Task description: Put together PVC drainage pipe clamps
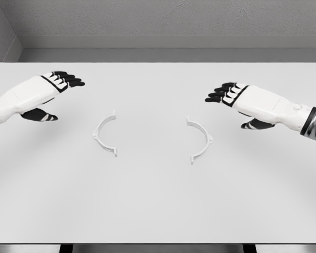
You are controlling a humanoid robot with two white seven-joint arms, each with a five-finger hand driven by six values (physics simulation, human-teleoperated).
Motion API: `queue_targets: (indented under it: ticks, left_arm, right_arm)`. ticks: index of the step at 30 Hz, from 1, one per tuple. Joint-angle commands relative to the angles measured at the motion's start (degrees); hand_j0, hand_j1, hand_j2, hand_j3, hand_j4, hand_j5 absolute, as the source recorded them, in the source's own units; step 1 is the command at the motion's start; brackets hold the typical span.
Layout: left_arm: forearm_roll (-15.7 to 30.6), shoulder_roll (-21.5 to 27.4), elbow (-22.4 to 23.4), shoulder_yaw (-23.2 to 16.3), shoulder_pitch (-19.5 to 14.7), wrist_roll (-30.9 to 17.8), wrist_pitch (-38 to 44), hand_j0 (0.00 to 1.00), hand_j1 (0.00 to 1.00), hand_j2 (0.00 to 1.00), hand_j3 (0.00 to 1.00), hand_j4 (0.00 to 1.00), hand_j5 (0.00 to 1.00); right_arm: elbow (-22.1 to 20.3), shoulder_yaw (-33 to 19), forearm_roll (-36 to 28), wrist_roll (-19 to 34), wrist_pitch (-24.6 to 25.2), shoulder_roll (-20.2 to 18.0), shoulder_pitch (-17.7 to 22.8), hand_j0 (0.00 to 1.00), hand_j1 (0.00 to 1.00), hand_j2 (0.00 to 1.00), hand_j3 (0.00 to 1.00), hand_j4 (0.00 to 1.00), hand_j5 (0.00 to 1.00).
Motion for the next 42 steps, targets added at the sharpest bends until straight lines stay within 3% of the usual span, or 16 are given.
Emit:
queue_targets:
  ticks: [1, 6, 9, 30, 34, 42]
  left_arm:
    - [-0.20, -0.66, 0.71, -0.31, 0.00, -0.41, 0.08, 1.00, 1.00, 1.00, 1.00, 1.00, 1.00]
    - [-0.20, -1.63, 1.77, -0.40, -0.26, -0.41, 0.08, 1.00, 1.00, 1.00, 1.00, 1.00, 1.00]
    - [-1.08, -2.86, 2.30, -0.75, -0.97, -0.50, 0.08, 1.00, 1.00, 1.00, 1.00, 1.00, 1.00]
    - [-4.77, -6.55, 3.44, -0.84, -2.37, -0.59, 0.08, 1.00, 1.00, 1.00, 1.00, 1.00, 1.00]
    - [-4.77, -6.82, 3.44, -1.98, -2.55, -0.59, 0.08, 1.00, 1.00, 1.00, 1.00, 1.00, 1.00]
    - [-4.77, -8.14, 4.76, -4.53, -2.81, -0.59, 0.08, 1.00, 1.00, 1.00, 1.00, 1.00, 1.00]
  right_arm:
    - [1.81, 1.01, -1.59, -0.24, 0.17, 2.61, 0.00, 1.00, 1.00, 1.00, 1.00, 1.00, 1.00]
    - [5.41, 2.77, -3.97, -0.24, 0.17, 4.72, -0.09, 1.00, 1.00, 1.00, 1.00, 1.00, 1.00]
    - [5.50, 3.73, -5.55, -0.24, 0.17, 4.81, -0.09, 1.00, 1.00, 1.00, 1.00, 1.00, 1.00]
    - [14.02, 4.00, -4.76, 0.29, 0.17, 8.32, -0.70, 1.00, 1.00, 1.00, 1.00, 1.00, 1.00]
    - [16.66, 5.49, -4.67, 0.29, 0.17, 9.03, -2.46, 1.00, 1.00, 1.00, 1.00, 1.00, 1.00]
    - [17.10, 5.58, -4.67, 0.29, 0.17, 9.90, -2.55, 1.00, 1.00, 1.00, 1.00, 1.00, 1.00]
